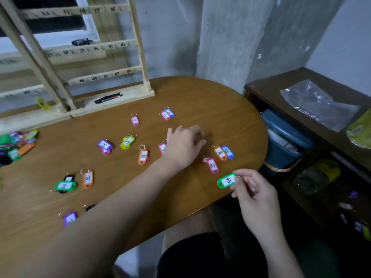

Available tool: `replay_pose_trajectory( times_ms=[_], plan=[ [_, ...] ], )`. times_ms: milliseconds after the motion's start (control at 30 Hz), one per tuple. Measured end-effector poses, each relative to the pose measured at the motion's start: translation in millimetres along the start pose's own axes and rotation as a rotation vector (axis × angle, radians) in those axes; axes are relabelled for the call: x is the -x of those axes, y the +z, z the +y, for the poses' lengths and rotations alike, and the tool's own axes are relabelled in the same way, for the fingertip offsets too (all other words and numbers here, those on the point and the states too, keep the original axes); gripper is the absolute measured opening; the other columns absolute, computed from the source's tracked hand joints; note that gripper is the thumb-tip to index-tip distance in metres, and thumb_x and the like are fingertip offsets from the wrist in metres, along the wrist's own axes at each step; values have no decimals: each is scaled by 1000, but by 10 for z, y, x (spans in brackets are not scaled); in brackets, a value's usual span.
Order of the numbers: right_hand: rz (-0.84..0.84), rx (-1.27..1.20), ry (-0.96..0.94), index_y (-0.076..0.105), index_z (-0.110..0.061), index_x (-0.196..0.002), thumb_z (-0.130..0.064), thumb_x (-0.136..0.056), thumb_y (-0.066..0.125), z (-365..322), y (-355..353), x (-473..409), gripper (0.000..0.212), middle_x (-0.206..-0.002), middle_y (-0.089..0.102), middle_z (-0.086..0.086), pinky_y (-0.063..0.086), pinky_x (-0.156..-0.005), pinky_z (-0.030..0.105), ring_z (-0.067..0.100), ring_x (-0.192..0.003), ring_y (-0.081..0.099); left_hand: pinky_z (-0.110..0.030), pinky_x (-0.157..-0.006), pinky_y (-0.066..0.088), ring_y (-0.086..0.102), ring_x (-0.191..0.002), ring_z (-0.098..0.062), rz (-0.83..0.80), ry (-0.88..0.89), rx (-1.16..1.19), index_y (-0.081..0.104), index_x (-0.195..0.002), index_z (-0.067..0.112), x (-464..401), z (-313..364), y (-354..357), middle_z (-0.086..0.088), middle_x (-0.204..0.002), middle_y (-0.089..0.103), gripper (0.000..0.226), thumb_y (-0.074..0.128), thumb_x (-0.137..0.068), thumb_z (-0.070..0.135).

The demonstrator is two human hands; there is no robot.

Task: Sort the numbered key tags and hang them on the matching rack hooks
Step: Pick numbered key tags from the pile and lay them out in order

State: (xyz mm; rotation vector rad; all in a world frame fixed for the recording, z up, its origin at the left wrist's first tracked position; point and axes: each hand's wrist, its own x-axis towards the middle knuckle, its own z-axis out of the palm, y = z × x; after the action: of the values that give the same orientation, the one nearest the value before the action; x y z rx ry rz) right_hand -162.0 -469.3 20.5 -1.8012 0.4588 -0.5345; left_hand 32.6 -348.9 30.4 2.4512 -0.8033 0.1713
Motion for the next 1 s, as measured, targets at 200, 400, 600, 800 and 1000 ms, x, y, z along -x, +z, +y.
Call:
replay_pose_trajectory(
  times_ms=[200,400,600,800,1000],
  plan=[
    [-287,29,-82,70,-29,-97,-9,-98,63,-152,534,179,21,-83,74,-10,53,-69,17,10,-74,71,-42,-90,30,54,-97,-17,131,-219,-29,67,-100,31,553,-681,-702,14,-79,57,11,61,-97,39],
    [-567,122,-227,70,-28,-96,-6,-96,64,-293,1190,414,23,-82,72,-17,54,-71,21,5,-75,69,-36,-88,30,61,-97,-23,337,-579,-61,67,-91,30,1413,-1402,-1413,9,-83,62,10,62,-95,37],
    [-748,337,-303,71,-32,-96,-15,-97,64,-288,1459,423,18,-77,67,-20,56,-69,37,6,-75,65,-45,-100,42,65,-95,-27,375,-733,-39,64,-87,32,2133,-1659,-1612,4,-84,65,10,64,-96,37],
    [-865,530,-360,71,-37,-94,-20,-98,63,-361,1550,331,19,-69,61,-19,43,-56,30,5,-59,52,-45,-100,41,63,-95,-28,415,-767,-14,69,-92,28,2541,-1725,-1544,7,-83,63,13,61,-97,38],
    [-880,495,-390,74,-32,-104,-17,-94,69,-455,1640,355,19,-66,60,-3,40,-54,21,7,-51,44,-39,-86,27,57,-91,-18,473,-799,-73,66,-94,29,2863,-1940,-1650,10,-85,63,15,64,-95,44]
  ],
)
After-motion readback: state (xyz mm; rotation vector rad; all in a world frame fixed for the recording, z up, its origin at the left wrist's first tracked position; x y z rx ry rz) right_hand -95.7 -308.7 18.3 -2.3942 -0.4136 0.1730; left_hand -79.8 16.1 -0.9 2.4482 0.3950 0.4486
